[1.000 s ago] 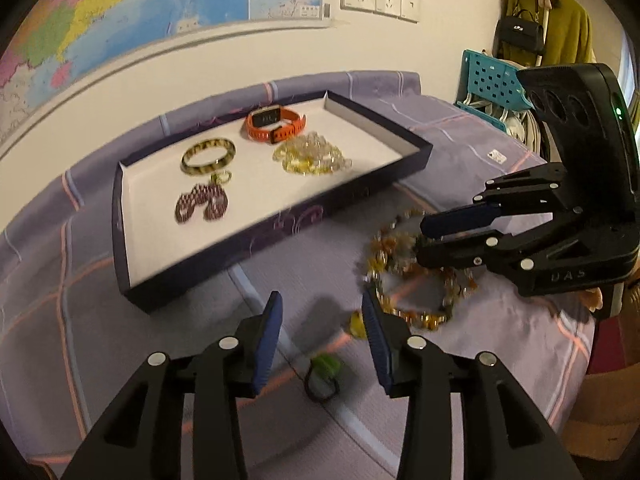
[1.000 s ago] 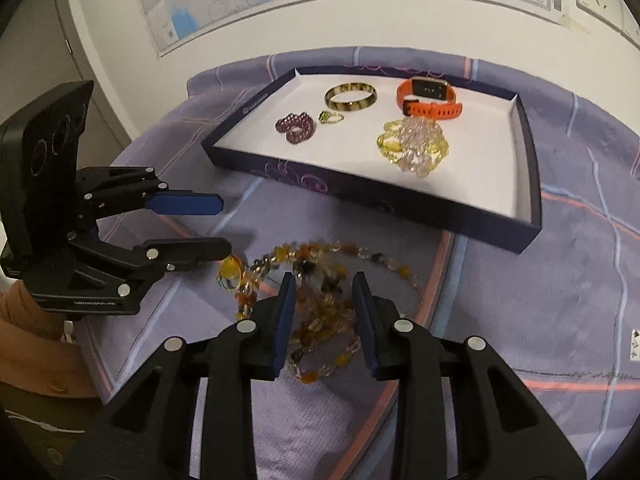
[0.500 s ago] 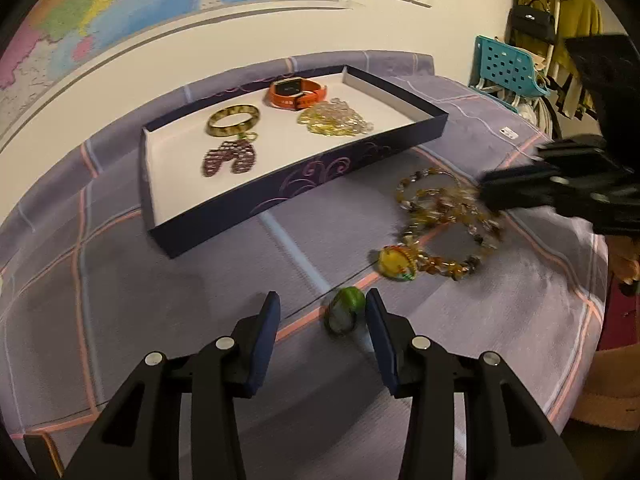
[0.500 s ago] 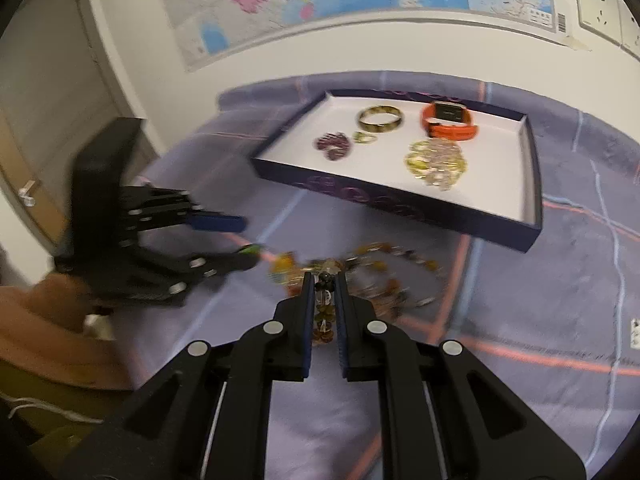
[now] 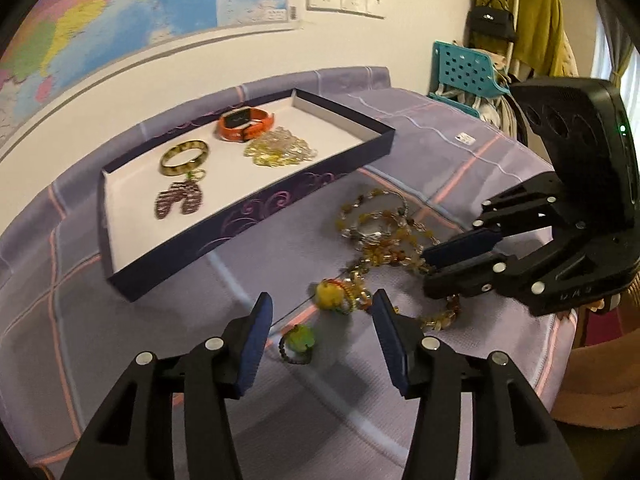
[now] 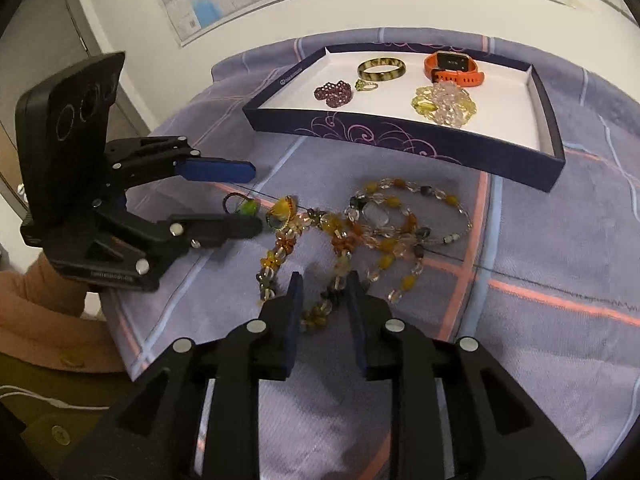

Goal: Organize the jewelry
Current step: 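Reach the right gripper into the amber bead necklace and grasp a strand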

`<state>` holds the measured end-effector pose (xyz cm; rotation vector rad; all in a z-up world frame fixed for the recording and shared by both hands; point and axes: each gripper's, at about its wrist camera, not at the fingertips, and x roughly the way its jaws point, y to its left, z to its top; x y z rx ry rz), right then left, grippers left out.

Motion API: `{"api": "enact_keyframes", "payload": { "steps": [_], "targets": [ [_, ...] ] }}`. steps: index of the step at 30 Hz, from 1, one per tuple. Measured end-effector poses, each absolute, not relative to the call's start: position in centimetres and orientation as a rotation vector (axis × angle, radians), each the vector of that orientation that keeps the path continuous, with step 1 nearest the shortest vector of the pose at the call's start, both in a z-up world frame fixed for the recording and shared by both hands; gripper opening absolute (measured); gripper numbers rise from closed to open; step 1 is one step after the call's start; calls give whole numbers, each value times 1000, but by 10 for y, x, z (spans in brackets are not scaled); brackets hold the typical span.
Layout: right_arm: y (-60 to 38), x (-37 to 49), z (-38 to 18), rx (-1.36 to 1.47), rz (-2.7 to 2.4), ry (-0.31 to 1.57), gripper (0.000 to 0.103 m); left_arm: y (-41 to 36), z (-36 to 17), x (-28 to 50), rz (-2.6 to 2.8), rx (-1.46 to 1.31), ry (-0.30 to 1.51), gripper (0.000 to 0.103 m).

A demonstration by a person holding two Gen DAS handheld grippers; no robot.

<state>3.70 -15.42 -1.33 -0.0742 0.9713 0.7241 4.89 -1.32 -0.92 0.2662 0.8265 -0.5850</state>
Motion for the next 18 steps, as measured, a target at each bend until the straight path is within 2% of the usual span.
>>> {"api": "enact_keyframes", "payload": {
  "steps": [3, 6, 10, 18],
  "targets": [
    [-150, 39, -14, -96, 708, 961, 20, -18, -11, 52, -588, 277, 829, 49],
    [-148, 40, -15, -126, 682, 950, 11, -21, -14, 58, -607, 270, 844, 48],
    [-150, 40, -15, -128, 669, 941, 10, -24, -19, 65, -620, 262, 881, 27],
    [-164, 41, -3, -35, 682, 909, 9, -19, -17, 58, -621, 246, 872, 20]
  ]
}}
